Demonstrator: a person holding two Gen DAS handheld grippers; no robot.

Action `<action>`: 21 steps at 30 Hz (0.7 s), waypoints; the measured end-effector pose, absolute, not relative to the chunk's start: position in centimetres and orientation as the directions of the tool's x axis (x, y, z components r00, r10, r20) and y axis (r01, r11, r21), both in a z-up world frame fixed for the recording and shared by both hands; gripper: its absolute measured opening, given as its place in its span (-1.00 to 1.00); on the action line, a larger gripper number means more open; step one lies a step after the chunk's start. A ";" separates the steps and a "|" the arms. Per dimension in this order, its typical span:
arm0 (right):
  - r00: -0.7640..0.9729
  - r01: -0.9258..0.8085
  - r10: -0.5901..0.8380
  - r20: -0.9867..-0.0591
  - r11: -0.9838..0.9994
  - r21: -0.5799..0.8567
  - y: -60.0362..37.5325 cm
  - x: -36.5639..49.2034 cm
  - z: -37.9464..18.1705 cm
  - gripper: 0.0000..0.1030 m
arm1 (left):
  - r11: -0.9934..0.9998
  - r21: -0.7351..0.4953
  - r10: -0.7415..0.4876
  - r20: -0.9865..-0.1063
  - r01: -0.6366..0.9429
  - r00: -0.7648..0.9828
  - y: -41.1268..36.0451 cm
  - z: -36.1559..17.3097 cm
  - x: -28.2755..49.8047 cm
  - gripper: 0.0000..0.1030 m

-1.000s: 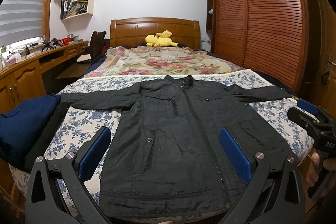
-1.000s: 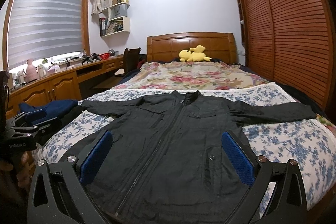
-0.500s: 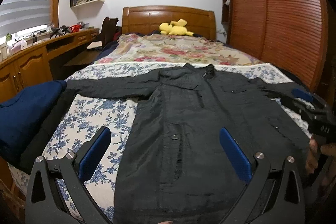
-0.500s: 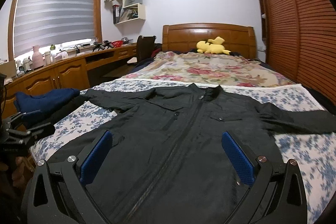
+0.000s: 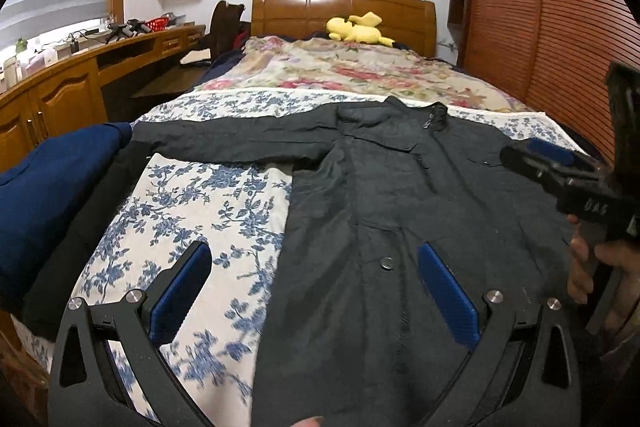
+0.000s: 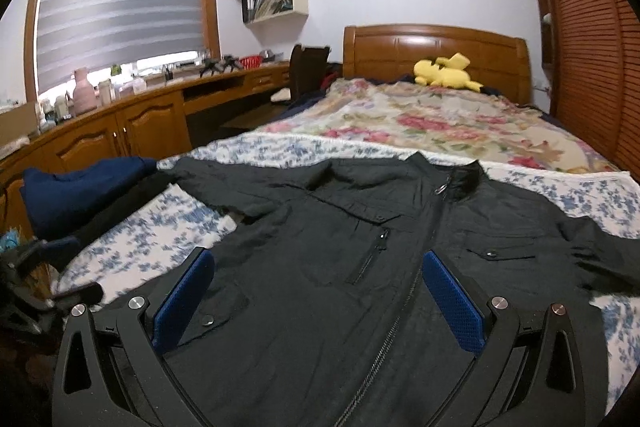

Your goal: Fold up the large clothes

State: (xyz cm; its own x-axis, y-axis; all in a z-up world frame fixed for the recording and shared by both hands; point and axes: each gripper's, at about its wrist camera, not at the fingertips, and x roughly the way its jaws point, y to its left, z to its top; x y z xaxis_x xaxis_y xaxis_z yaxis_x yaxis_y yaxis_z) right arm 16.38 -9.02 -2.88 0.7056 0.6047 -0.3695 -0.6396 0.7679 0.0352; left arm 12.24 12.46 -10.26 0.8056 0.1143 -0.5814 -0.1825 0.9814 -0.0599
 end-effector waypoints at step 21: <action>0.644 -0.646 0.565 -0.517 0.763 0.029 -8.2 19.9 -6.5 1.00 | 0.965 -0.139 0.061 -0.707 -0.222 0.705 23.1 -13.9 25.4 0.98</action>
State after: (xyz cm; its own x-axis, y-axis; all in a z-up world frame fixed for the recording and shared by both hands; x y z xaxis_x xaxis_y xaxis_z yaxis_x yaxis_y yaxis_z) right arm 19.91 -8.23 -6.52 0.6436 0.5646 -0.5168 -0.6459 0.7629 0.0291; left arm 25.43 23.10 -13.89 0.7049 0.0607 -0.7067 -0.2223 0.9650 -0.1388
